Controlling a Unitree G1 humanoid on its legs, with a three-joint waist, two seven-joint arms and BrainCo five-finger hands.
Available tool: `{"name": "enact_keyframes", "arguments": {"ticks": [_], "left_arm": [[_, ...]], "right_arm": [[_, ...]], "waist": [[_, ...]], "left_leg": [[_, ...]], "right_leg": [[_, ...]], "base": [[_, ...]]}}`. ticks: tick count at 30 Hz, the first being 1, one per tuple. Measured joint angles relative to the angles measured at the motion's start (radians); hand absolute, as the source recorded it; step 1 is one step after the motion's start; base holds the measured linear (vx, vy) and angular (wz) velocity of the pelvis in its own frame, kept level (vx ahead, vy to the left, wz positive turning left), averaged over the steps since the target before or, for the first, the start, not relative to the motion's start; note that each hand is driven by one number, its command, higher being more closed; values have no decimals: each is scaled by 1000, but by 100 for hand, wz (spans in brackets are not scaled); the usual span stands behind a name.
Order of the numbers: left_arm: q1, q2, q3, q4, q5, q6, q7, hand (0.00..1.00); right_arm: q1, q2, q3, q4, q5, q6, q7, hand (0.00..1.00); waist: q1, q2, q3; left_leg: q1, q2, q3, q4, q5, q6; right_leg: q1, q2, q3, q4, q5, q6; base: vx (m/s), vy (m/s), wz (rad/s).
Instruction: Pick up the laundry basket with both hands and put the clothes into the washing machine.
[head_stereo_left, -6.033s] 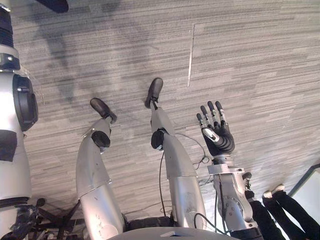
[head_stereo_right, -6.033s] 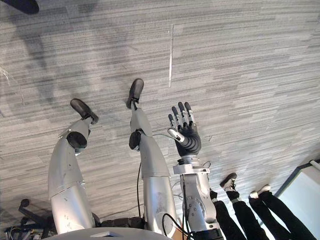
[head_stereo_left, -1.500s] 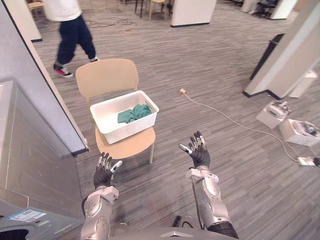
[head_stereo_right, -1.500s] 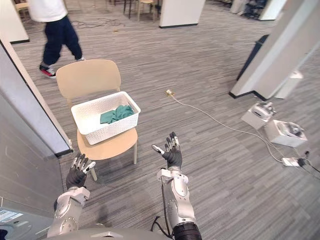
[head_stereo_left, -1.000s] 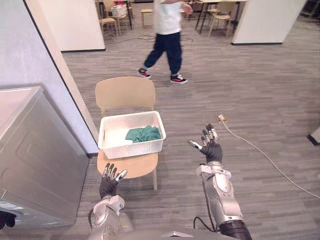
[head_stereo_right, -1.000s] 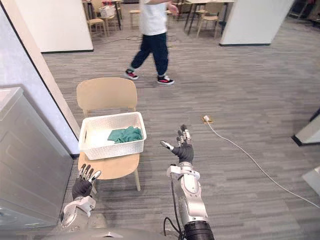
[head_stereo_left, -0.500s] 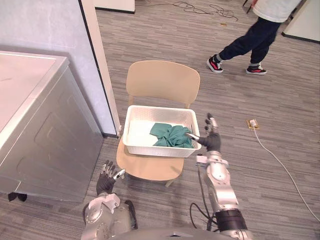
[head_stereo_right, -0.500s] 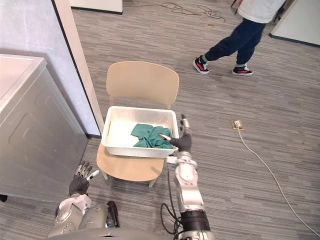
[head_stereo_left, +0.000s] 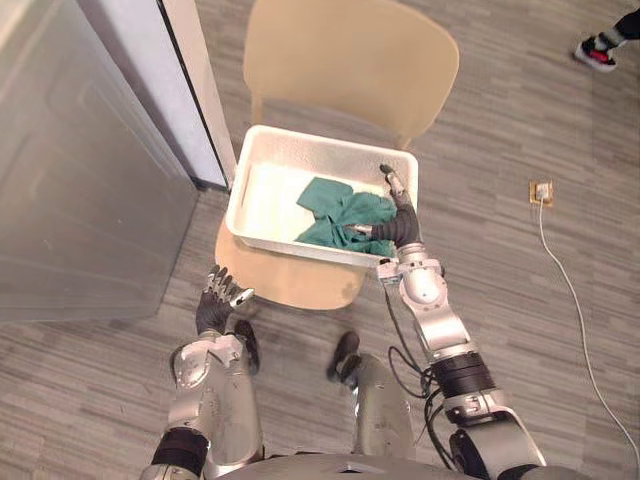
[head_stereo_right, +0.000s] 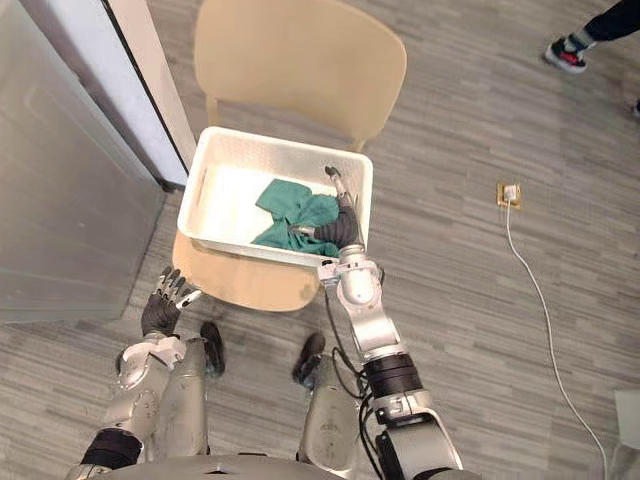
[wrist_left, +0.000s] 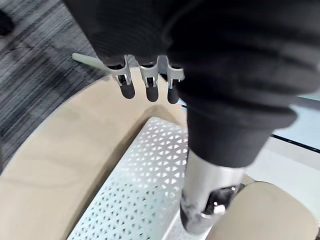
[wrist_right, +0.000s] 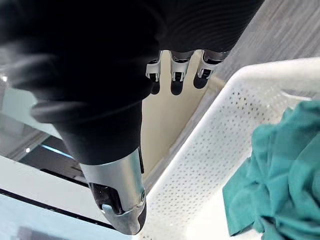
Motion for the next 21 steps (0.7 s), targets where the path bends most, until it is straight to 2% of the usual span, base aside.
{"name": "enact_keyframes", "arguments": {"ticks": [2, 5, 10, 14, 18, 21], "left_arm": [[-25, 1, -1, 0, 0, -1, -1, 0], [-57, 5, 0, -2, 0, -6, -1, 0], [-90, 6, 3, -1, 0, -6, -1, 0], [-103, 2, 10, -13, 0, -6, 0, 0], [-103, -20, 16, -73, -1, -8, -7, 0], [-102, -25, 14, -79, -1, -9, -10, 0]], "right_arm": [[-62, -16, -4, 13, -31, 13, -1, 0], [-168, -43, -8, 22, -32, 20, -1, 0], [-354, -123, -11, 164, -62, 49, -3, 0], [-449, -166, -7, 262, 44, 58, 12, 0], [-528, -232, 44, 390, 192, 59, 83, 0], [-569, -252, 97, 449, 250, 58, 144, 0]], "waist": [[1, -2, 6], [5, -3, 50], [27, -6, 80], [37, -8, 95], [48, -7, 103], [51, -7, 103]], "left_leg": [[-24, 2, -5, -27, 28, -3], [-39, 4, -12, -66, 66, -7], [-101, -1, -13, -126, 125, -3], [-122, -2, -7, -166, 158, -3], [-123, -2, -6, -186, 172, -3], [-124, 0, -7, -201, 180, -4]], "right_leg": [[-25, 9, -10, -19, 15, -11], [-36, 21, -27, -49, 34, -24], [-104, 27, -43, -82, 69, -41], [-132, 32, -49, -109, 91, -47], [-131, 33, -73, -124, 95, -47], [-131, 33, -83, -130, 96, -48]], "base": [[-20, -91, 5], [-40, -59, 8], [-52, -37, 6], [-22, -24, 1], [7, -19, 2], [34, -38, 4]]}}
